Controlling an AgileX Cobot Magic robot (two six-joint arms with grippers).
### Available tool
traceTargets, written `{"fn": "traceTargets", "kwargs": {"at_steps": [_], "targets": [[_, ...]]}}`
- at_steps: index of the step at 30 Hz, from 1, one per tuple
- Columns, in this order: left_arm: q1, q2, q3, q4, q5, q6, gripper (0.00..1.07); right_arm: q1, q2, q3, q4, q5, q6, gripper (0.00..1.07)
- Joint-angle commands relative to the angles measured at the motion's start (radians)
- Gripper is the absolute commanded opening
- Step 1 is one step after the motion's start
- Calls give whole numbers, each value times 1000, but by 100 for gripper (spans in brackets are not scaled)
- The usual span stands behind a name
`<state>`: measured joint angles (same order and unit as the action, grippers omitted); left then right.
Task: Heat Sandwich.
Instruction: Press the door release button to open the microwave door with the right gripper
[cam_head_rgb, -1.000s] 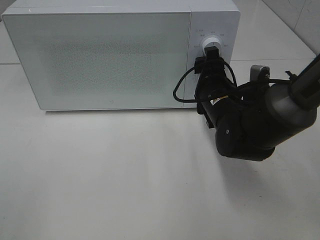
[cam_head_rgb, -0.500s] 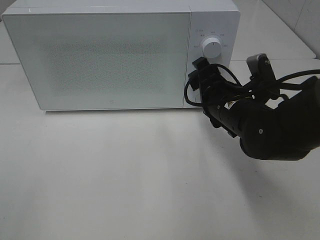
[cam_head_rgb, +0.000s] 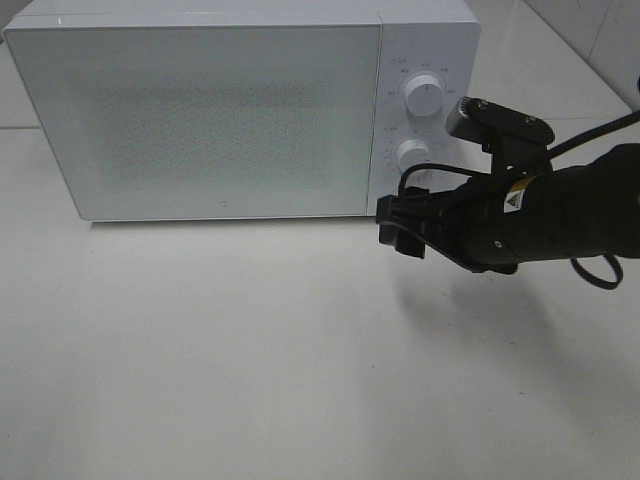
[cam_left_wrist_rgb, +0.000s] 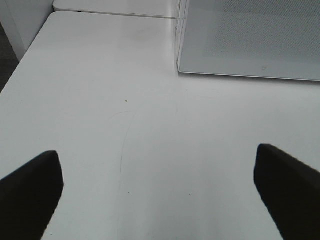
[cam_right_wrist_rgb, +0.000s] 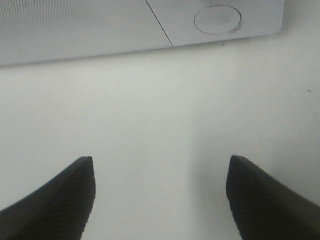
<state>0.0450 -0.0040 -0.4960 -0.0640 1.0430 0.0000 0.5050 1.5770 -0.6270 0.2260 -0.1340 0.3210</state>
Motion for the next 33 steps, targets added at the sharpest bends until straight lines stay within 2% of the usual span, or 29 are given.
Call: {"fn": "traceTargets", "kwargs": {"at_steps": [1,6,12,14,18,26,27,33], "targets": [[1,-25,3,-4,-12,0,98,-25,-48,-1,-88,134,-48,76],[1,-25,3,-4,-12,0,98,-43,-164,-25,-209,444,-114,76],[1,-25,3,-4,-12,0,98,-43,-268,-37,-226,644,-147,76],[1,-25,3,-4,-12,0,98,-41,-354,-37,-226,749,-170,76],[1,-25,3,-4,-12,0,98,-41,-441,-39,-226,838,-187,76],[1,-25,3,-4,-12,0,98,-41,-788,-39,-226,1148,-222,76],[1,-25,3,-4,-12,0,98,-41,-788,-39,-226,1148,-222,76],[1,-25,3,-4,-12,0,98,-41,-1072,-39,-236,1329,-222,76]]}}
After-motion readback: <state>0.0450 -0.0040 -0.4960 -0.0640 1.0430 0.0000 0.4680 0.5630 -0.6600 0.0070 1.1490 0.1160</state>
